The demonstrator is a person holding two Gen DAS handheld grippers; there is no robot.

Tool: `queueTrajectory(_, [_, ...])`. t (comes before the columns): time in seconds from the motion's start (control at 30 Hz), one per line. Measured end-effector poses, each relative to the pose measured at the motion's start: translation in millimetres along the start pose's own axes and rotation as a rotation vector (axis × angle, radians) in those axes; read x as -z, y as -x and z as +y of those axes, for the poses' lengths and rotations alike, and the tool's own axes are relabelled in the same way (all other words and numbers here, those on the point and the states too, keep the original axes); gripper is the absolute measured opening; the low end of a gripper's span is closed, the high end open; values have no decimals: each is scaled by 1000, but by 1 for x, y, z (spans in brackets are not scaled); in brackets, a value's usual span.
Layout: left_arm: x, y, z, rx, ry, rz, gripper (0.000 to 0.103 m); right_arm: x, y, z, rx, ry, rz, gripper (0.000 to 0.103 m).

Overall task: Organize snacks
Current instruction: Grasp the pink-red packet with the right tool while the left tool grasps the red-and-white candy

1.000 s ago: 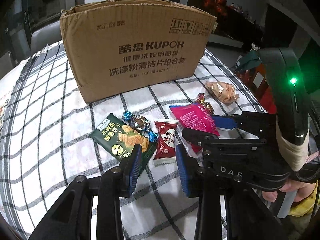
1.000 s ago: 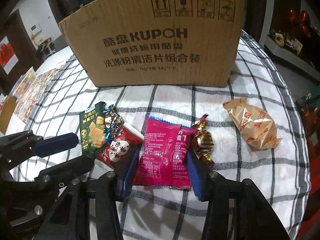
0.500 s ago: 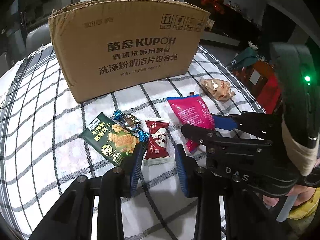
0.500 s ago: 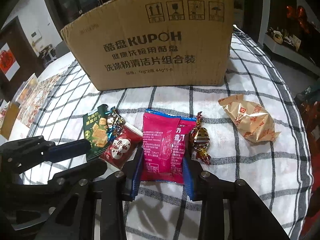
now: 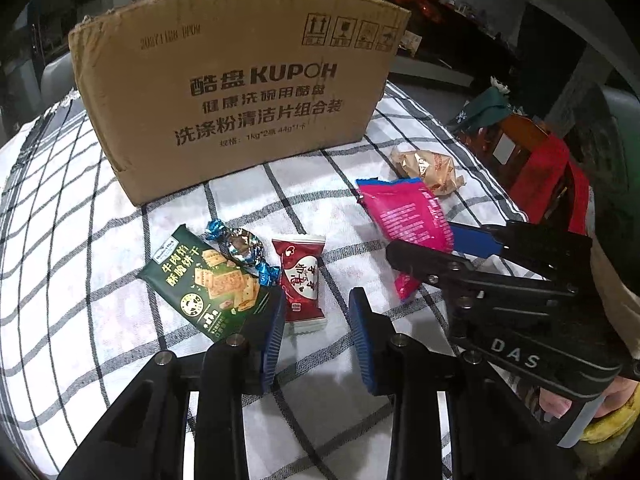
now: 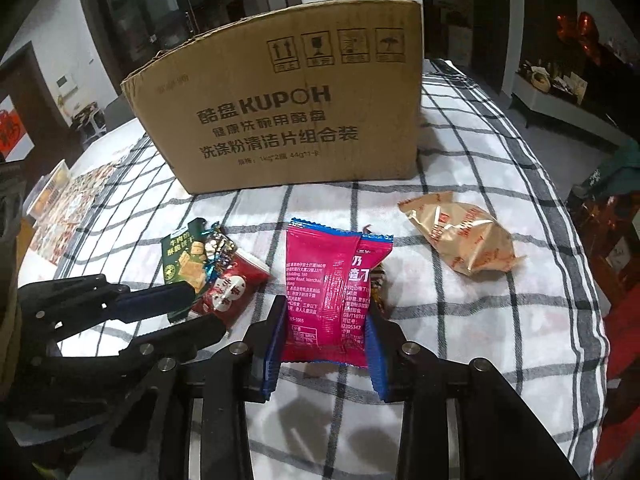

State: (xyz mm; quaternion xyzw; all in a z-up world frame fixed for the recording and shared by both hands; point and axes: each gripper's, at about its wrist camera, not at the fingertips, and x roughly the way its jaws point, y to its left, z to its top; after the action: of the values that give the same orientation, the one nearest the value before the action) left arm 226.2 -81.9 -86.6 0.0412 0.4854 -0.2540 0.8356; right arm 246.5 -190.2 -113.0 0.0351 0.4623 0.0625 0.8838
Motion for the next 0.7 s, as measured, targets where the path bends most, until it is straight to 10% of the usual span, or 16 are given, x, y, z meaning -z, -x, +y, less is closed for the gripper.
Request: queueTrajectory(0.7, [-13, -27, 2, -52, -24, 28, 25, 4, -2, -3, -22, -39, 5, 37])
